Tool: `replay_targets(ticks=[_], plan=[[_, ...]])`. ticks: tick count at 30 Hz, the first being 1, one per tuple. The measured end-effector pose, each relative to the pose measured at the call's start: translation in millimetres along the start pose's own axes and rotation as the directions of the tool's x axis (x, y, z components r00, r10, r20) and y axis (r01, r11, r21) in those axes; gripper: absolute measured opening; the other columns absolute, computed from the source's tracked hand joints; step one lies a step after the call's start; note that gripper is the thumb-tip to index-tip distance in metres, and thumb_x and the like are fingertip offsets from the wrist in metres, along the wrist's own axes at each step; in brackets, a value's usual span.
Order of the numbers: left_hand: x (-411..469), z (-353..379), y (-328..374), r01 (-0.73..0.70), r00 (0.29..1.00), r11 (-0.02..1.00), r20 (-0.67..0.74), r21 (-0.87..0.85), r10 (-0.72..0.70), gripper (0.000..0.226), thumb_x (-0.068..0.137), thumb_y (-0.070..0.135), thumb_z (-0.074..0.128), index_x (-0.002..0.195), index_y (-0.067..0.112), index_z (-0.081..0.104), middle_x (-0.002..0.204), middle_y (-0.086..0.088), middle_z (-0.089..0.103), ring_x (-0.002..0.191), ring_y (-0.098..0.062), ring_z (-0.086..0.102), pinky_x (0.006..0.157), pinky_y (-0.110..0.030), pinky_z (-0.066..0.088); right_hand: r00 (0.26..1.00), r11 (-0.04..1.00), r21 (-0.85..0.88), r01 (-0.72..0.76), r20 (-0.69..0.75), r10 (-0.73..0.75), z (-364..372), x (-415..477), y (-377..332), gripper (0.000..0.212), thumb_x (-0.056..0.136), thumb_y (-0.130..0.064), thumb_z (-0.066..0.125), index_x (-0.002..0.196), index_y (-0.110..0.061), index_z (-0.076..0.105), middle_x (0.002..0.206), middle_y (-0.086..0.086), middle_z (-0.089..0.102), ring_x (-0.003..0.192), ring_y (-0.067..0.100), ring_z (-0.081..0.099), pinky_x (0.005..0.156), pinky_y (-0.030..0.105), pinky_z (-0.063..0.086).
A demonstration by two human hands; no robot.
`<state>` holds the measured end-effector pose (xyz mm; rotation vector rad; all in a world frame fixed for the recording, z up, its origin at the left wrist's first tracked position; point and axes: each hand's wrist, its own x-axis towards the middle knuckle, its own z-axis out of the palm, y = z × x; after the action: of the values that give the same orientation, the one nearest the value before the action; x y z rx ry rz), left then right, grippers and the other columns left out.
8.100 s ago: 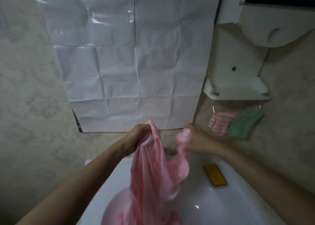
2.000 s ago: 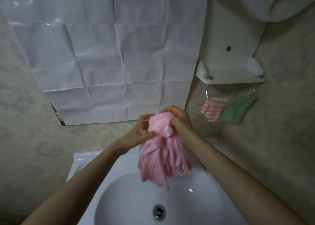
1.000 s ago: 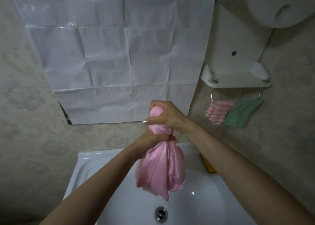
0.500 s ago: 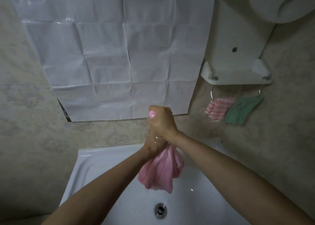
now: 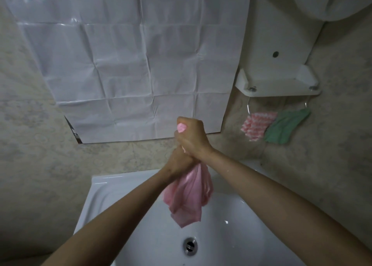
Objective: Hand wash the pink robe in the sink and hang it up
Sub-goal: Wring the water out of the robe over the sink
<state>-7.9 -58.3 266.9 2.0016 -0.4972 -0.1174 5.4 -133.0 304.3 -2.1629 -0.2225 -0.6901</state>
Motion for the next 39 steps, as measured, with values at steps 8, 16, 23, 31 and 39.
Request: replay_targets(ticks=[8, 16, 23, 31, 39], plan=[[0, -36, 9, 0.058, 0.981, 0.928, 0.195, -0.368, 0.016, 0.076, 0.063, 0.013, 0.081, 0.130, 0.007, 0.045, 0.115, -0.011, 0.063, 0.107, -0.021, 0.062, 0.087, -0.027, 0.053, 0.978, 0.890, 0.438, -0.129, 0.203, 0.042, -15, 10, -4, 0.032, 0.069, -0.004, 0.081, 0.065, 0.002, 0.050, 0.064, 0.011, 0.048, 0.063, 0.015, 0.046, 0.061, 0.026, 0.041], [0, -32, 24, 0.051, 0.993, 0.954, 0.120, -0.296, -0.016, 0.033, 0.084, 0.002, 0.064, 0.113, 0.016, 0.054, 0.096, 0.007, 0.058, 0.086, -0.004, 0.058, 0.068, -0.008, 0.047, 0.865, 0.871, 0.461, -0.168, 0.493, -0.094, -41, 17, -13, 0.061, 0.063, -0.023, 0.083, 0.116, -0.023, 0.053, 0.098, 0.006, 0.058, 0.086, 0.017, 0.061, 0.074, 0.024, 0.051], [-7, -29, 42, 0.088, 0.996, 0.932, 0.054, -0.351, -0.074, 0.019, 0.089, 0.001, 0.057, 0.106, 0.010, 0.055, 0.098, -0.001, 0.055, 0.090, -0.012, 0.053, 0.084, -0.028, 0.049, 0.625, 0.839, 0.446, -0.313, 0.762, -0.172, -58, 41, -9, 0.060, 0.079, -0.033, 0.068, 0.133, -0.026, 0.044, 0.147, 0.011, 0.039, 0.132, 0.026, 0.043, 0.108, 0.045, 0.038], [4, -28, 21, 0.071, 0.994, 0.997, -0.081, -0.016, -0.072, 0.028, 0.082, -0.012, 0.053, 0.108, -0.001, 0.059, 0.094, -0.008, 0.063, 0.089, -0.008, 0.065, 0.068, -0.017, 0.051, 0.976, 0.844, 0.513, -0.154, 0.213, 0.049, -31, 20, -38, 0.026, 0.060, 0.003, 0.047, 0.068, -0.008, 0.069, 0.080, 0.010, 0.071, 0.081, 0.020, 0.069, 0.082, 0.034, 0.057], [10, -9, 30, -0.032, 0.990, 0.987, -0.139, -0.155, 0.011, 0.015, 0.080, 0.023, 0.055, 0.067, 0.022, 0.046, 0.065, 0.001, 0.053, 0.056, -0.010, 0.050, 0.051, -0.024, 0.041, 0.928, 0.774, 0.559, -0.298, -0.019, 0.372, -18, 17, -45, 0.035, 0.057, 0.018, 0.032, 0.038, -0.009, 0.047, 0.031, -0.006, 0.043, 0.033, 0.004, 0.041, 0.039, 0.014, 0.028]])
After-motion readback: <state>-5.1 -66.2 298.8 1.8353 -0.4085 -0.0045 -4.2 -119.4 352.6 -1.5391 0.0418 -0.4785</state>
